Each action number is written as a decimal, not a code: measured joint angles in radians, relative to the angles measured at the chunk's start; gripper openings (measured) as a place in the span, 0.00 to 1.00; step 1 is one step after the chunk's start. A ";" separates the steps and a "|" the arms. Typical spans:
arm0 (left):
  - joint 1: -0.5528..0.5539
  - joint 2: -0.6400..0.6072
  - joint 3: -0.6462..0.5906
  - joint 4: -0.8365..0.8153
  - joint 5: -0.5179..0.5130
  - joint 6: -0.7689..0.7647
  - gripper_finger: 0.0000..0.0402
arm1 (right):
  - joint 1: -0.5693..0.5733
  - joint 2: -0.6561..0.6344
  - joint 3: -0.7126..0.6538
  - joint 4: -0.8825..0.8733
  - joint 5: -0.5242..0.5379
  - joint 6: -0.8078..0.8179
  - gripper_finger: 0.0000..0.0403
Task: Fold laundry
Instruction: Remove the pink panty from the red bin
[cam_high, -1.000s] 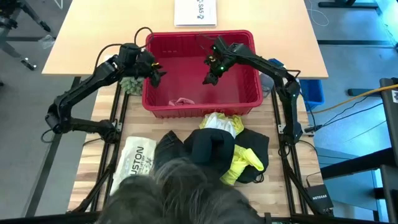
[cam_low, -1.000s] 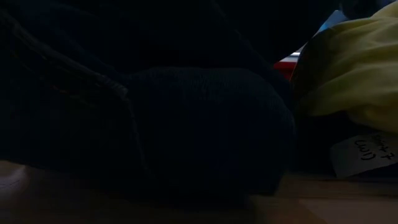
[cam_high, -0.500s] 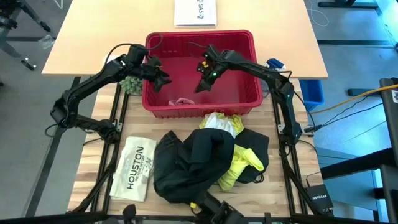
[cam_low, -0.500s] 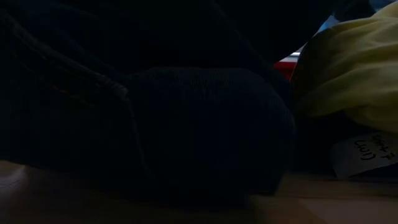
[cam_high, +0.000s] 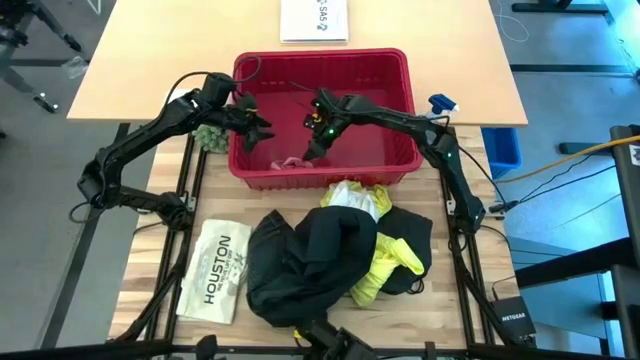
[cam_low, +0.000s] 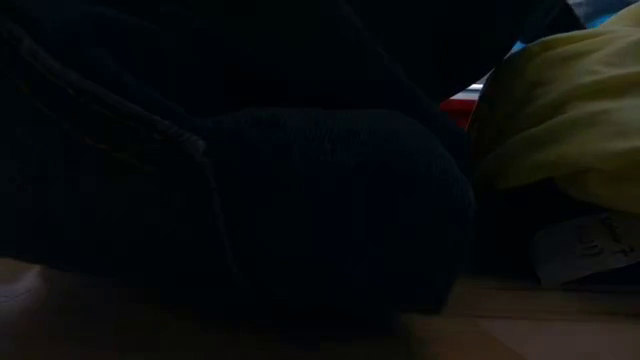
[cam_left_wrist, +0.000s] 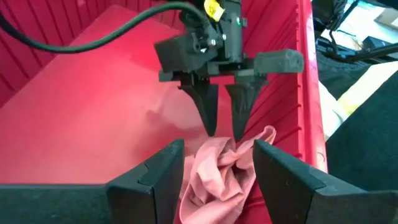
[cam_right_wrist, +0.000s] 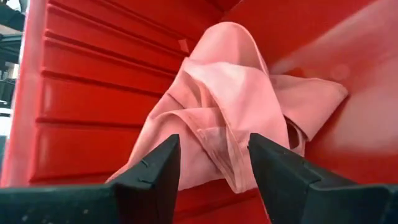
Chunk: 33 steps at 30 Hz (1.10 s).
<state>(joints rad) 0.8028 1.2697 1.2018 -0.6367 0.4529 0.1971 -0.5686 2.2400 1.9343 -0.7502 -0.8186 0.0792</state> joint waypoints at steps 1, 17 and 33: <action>0.000 0.000 0.000 0.000 0.000 0.005 0.45 | 0.000 0.001 0.000 -0.002 -0.009 0.001 0.45; 0.001 0.000 0.000 -0.001 -0.018 0.024 0.45 | 0.087 0.044 0.000 0.114 0.042 0.101 0.44; 0.003 -0.012 0.000 -0.013 -0.077 0.064 0.45 | 0.029 0.048 0.352 0.014 0.197 0.054 0.01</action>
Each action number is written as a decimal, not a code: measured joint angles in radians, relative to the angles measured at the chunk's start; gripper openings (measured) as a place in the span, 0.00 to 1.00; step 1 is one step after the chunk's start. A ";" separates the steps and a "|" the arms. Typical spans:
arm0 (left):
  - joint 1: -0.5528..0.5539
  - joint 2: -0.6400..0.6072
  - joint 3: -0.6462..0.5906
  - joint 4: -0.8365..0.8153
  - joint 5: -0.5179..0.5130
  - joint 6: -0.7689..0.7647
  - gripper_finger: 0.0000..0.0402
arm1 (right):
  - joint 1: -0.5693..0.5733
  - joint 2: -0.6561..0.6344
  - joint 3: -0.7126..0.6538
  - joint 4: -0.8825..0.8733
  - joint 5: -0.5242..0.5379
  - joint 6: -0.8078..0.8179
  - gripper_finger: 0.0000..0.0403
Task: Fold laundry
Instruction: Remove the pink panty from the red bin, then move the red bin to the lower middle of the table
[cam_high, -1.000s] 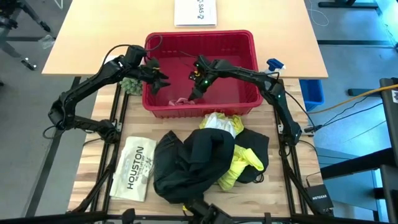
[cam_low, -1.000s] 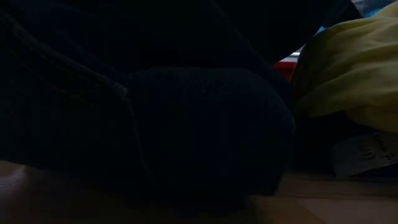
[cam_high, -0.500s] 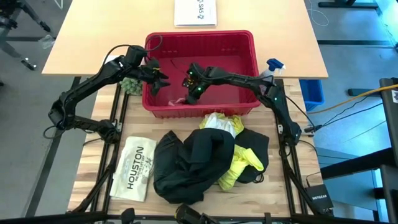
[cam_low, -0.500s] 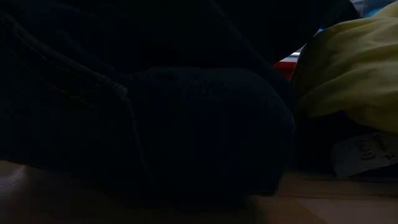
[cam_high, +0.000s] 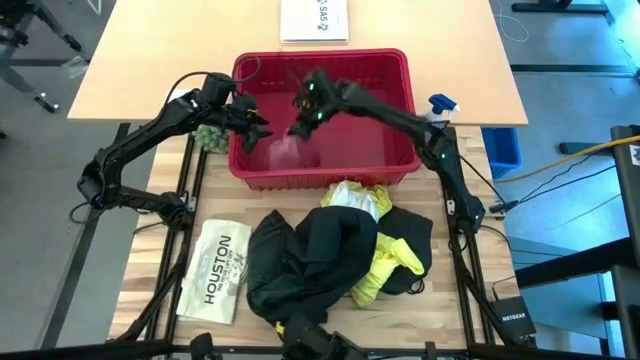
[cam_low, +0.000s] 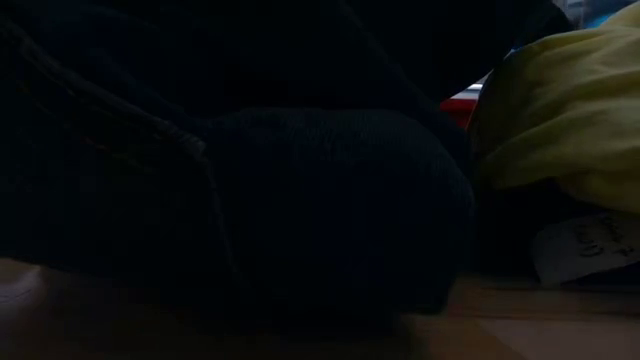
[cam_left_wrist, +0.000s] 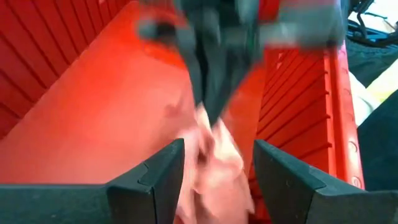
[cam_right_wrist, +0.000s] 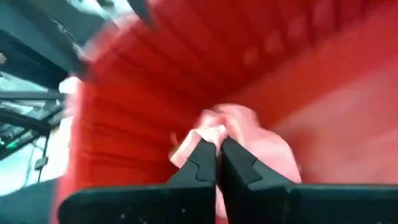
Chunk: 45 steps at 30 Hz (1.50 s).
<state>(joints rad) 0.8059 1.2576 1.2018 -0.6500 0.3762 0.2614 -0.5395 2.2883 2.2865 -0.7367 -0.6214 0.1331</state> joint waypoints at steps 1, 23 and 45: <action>0.000 -0.008 0.000 0.000 -0.002 0.005 0.45 | -0.001 -0.001 0.057 -0.032 0.001 -0.012 0.00; -0.007 -0.325 0.000 -0.176 -0.116 0.007 0.45 | 0.380 -0.369 0.067 0.032 -0.205 0.201 0.00; -0.190 -0.329 0.000 -0.220 -0.122 -0.060 0.45 | 0.502 -0.288 0.059 -0.321 0.002 0.049 0.45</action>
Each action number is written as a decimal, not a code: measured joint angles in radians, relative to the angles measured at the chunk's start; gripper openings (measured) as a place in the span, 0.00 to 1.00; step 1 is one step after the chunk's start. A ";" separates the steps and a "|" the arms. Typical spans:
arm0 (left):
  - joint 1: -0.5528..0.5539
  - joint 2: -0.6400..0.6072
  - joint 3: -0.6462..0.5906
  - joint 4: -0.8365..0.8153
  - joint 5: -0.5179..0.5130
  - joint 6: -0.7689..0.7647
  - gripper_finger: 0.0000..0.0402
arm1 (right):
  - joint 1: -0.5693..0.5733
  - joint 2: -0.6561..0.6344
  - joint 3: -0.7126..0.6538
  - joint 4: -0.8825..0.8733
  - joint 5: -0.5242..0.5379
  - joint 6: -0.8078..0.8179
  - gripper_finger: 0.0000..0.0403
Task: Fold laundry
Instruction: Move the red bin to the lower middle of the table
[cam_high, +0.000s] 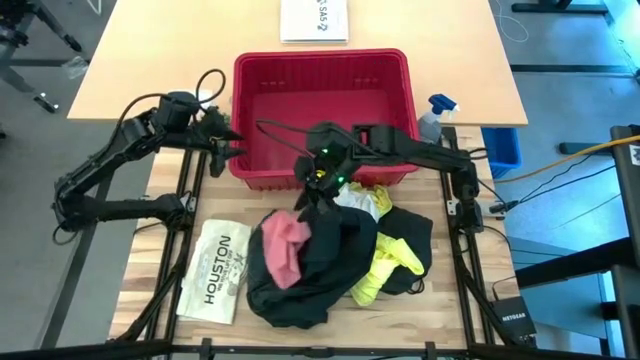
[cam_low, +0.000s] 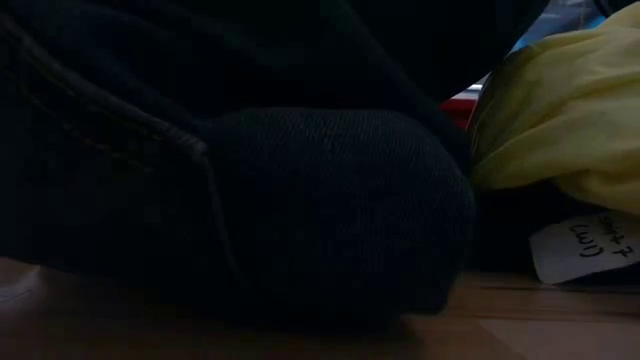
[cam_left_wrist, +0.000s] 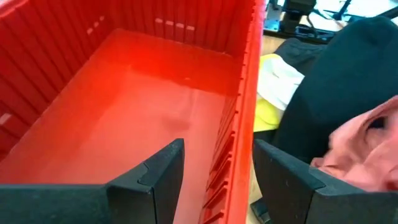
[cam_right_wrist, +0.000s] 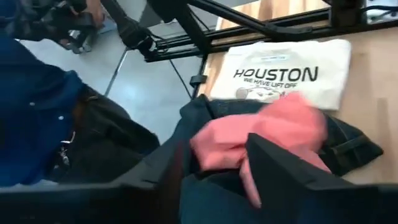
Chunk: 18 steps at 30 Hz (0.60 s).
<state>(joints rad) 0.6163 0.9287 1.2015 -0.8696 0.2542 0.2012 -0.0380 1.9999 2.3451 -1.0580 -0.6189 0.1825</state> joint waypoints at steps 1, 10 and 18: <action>-0.011 0.001 0.000 0.003 -0.011 -0.002 0.45 | -0.003 0.000 0.001 -0.008 0.017 0.010 0.48; -0.177 0.095 0.000 0.044 -0.225 0.157 0.45 | -0.100 -0.024 0.002 -0.384 0.624 -0.288 0.51; -0.240 0.276 0.000 -0.022 -0.291 0.243 0.45 | -0.227 -0.022 -0.037 -0.476 0.647 -0.449 0.45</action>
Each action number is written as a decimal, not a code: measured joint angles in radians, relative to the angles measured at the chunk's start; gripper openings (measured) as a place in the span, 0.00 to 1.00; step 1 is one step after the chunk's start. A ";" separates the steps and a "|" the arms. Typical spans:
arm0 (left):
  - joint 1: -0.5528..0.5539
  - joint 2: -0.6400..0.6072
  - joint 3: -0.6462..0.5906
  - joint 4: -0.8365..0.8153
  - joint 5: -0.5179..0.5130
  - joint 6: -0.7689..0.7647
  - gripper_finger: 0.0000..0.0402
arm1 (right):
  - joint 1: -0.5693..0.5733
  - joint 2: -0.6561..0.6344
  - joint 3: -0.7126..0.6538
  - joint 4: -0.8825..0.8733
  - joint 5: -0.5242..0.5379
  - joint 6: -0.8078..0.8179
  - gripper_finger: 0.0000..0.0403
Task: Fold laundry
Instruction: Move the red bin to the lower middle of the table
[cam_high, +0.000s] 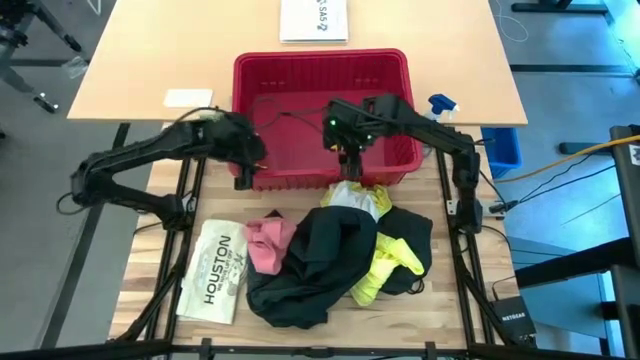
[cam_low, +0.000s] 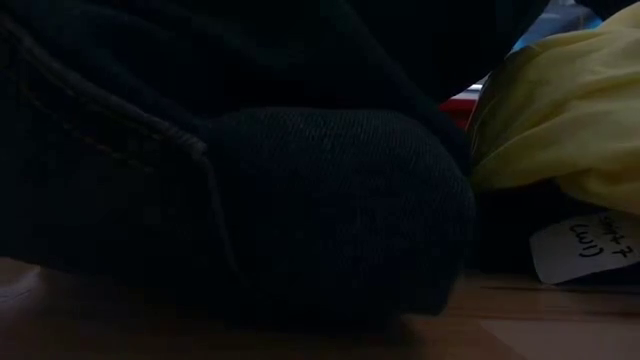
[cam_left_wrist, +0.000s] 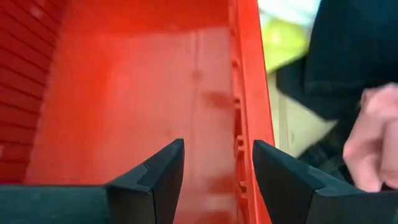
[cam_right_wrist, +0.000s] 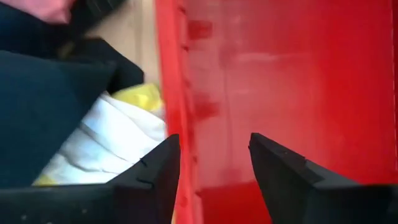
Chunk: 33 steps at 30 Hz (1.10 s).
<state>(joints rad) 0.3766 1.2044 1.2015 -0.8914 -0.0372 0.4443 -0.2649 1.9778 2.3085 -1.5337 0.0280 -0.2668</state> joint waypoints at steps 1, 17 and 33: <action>-0.005 0.015 0.000 -0.013 0.000 0.002 0.45 | -0.014 0.000 -0.004 0.000 -0.014 -0.003 0.45; -0.036 -0.017 0.016 -0.021 -0.034 -0.065 0.45 | 0.019 0.024 -0.014 0.111 -0.141 0.003 0.45; -0.034 0.026 -0.002 -0.081 0.012 -0.069 0.45 | -0.026 0.066 -0.014 0.009 -0.159 -0.006 0.45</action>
<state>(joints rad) 0.3424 1.2303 1.1999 -0.9721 -0.0255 0.3756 -0.2905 2.0434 2.2944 -1.5248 -0.1307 -0.2726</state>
